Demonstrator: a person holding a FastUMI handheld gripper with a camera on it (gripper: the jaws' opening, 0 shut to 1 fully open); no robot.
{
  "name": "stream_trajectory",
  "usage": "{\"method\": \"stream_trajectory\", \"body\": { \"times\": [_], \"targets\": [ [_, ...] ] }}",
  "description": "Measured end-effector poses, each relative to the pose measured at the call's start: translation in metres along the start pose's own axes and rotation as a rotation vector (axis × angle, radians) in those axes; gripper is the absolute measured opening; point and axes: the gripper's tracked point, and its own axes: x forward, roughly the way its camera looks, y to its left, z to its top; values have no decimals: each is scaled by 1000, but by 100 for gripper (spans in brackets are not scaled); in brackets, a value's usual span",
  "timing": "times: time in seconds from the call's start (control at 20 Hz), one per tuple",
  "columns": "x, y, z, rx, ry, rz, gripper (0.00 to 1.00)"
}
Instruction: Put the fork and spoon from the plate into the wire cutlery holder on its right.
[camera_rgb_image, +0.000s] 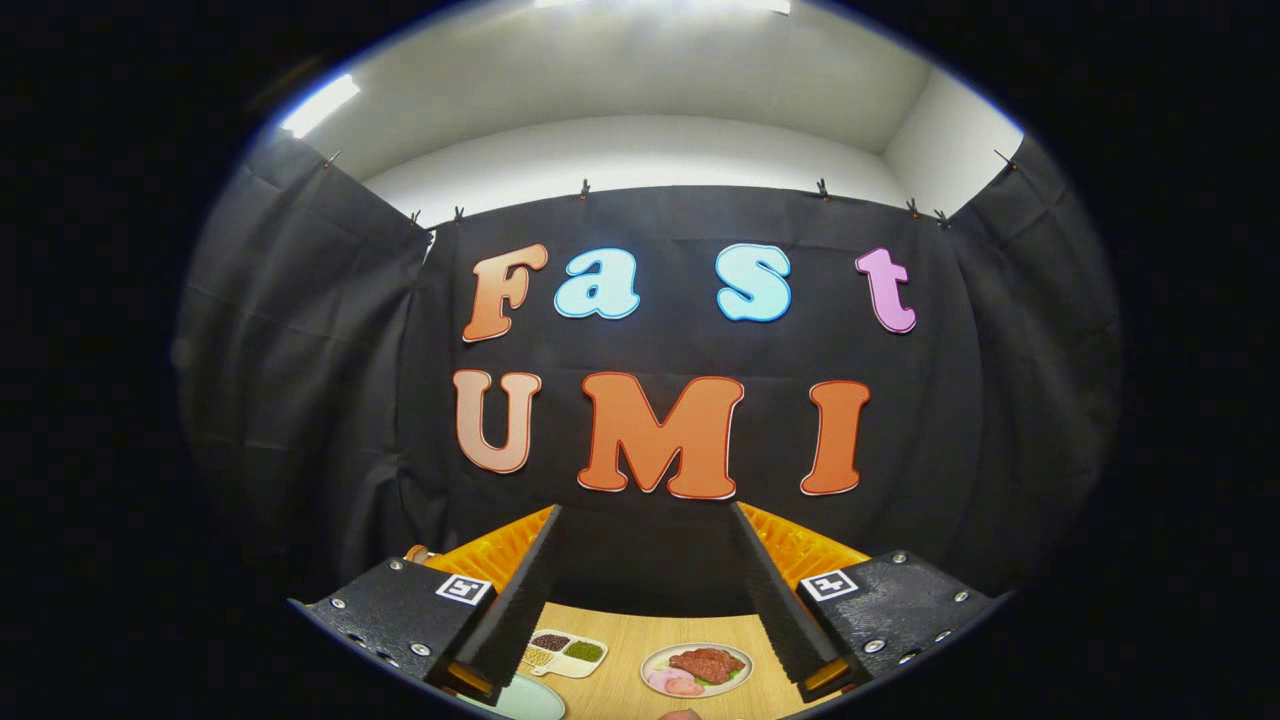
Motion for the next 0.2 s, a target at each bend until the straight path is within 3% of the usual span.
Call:
{"method": "stream_trajectory", "body": {
  "times": [0.2],
  "targets": [
    [4,16,-1,-21,10,-3,96]
  ]
}}
